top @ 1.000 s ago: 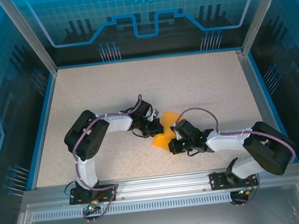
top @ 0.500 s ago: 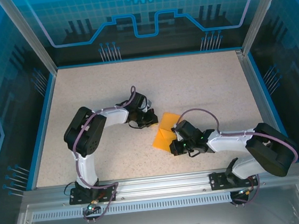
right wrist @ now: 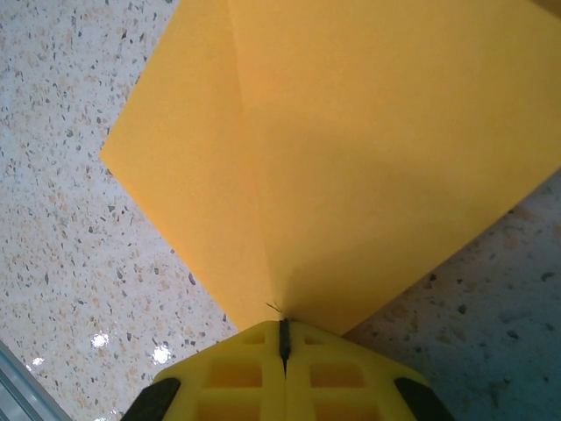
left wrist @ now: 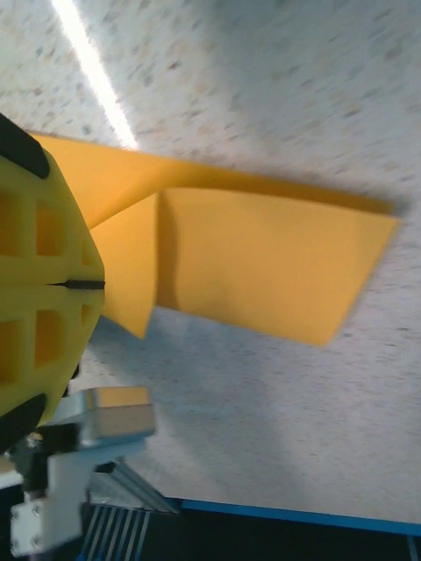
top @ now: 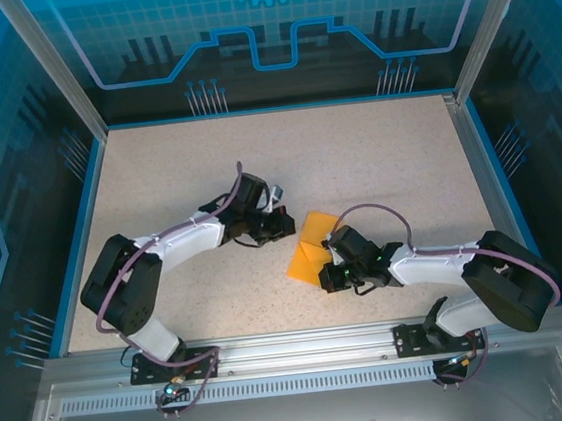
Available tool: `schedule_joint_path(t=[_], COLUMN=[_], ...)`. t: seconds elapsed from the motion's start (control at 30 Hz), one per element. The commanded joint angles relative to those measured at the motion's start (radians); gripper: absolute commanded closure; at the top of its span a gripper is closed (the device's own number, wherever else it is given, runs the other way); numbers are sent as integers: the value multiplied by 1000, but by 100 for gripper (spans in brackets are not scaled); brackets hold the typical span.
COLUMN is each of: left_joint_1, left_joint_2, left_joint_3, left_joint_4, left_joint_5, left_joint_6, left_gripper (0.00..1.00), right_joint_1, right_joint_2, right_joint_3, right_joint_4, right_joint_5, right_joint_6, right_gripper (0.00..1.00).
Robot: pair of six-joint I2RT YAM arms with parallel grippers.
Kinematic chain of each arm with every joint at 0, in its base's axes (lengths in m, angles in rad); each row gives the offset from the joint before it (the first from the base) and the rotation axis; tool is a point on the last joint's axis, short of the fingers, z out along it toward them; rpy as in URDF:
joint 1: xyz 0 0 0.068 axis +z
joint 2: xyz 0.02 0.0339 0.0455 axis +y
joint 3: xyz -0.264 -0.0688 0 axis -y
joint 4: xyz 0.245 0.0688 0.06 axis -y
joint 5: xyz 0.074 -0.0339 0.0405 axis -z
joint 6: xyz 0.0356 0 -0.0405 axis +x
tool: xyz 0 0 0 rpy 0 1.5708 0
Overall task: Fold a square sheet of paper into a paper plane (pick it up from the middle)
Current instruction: Fold the triangle a second time at the center of the table.
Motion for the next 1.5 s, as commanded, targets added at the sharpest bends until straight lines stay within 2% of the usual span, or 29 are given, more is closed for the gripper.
schedule_joint_path(t=[0.0,0.37,0.5,0.77,1.07,1.47], left_joint_1=[-47,-161,-179,-185,-139,-30], left_joint_2=[12,125,156,207,221,272], left_joint_3=[-53,-90,-108,-94,-62,8], left_joint_4=[15,176,228,211,132,105], left_joint_5=[48,72,80,60,3,13], left_joint_6=[-56,-161,-195,-168,-96,-37], left_gripper=[95,96,96,96,97,97], right_joint_1=[27,27,26,26,26,26], right_joint_2=[12,2,-1,6,-1,-22], right_joint_3=[-20,-16,-15,-15,-36,-61], right_joint_4=[-161,-144,-143,-145,-153,-170], right_joint_5=[-4,-6,-1,-4,-14,-14], right_joint_6=[-10,-16,-15,-20,-17,-11], right_gripper=[96,98,98,98,98,99])
